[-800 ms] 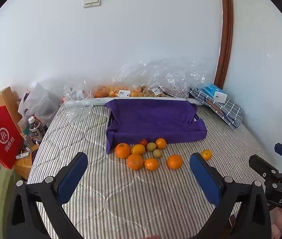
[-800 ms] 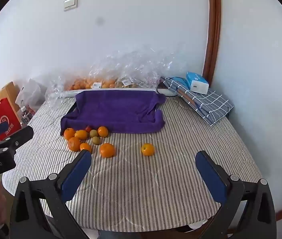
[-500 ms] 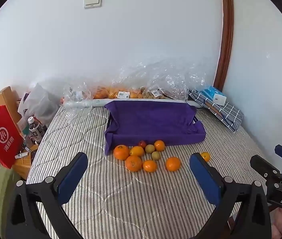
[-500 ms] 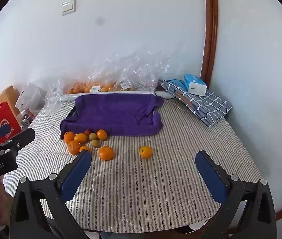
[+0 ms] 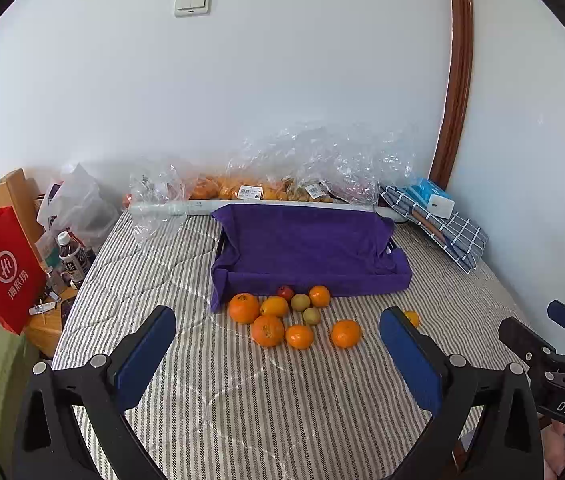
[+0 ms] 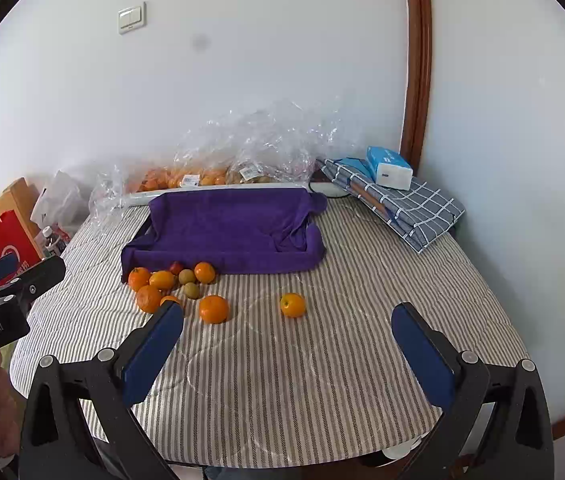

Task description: Organize fruits

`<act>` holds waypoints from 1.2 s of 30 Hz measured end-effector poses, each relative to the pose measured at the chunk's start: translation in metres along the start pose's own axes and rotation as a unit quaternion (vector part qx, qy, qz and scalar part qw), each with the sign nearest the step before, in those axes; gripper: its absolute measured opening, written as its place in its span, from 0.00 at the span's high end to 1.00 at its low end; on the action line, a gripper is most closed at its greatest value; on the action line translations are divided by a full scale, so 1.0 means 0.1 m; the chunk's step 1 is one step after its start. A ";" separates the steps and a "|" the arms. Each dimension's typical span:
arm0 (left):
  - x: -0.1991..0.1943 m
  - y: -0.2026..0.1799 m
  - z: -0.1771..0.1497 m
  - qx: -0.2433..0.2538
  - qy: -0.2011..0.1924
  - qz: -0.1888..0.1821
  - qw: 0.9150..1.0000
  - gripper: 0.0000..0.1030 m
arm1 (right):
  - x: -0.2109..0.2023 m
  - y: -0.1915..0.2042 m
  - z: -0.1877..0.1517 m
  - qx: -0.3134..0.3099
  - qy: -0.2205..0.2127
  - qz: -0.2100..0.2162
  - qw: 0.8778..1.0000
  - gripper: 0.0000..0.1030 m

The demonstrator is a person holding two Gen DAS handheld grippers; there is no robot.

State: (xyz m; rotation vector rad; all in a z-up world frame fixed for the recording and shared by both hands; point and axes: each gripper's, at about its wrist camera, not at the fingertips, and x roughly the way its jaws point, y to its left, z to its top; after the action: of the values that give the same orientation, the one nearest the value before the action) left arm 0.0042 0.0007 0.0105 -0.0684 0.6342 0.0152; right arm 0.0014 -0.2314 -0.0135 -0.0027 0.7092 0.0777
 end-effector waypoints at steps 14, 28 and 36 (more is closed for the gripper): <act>0.01 0.04 -0.02 -0.003 0.002 0.005 1.000 0.00 | 0.02 0.06 0.00 -0.006 -0.004 0.002 1.000 0.00; -0.01 0.06 -0.01 -0.006 -0.001 0.005 1.000 0.00 | -0.01 0.02 0.00 0.000 -0.004 0.004 1.000 0.00; 0.00 0.07 -0.03 -0.007 -0.003 0.005 1.000 0.00 | -0.02 0.00 -0.01 0.007 -0.006 0.004 1.000 0.00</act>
State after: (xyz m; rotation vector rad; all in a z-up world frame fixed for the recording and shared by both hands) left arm 0.0021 0.0073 0.0079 -0.0787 0.6288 0.0288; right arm -0.0011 -0.2316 -0.0131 0.0148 0.6968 0.0799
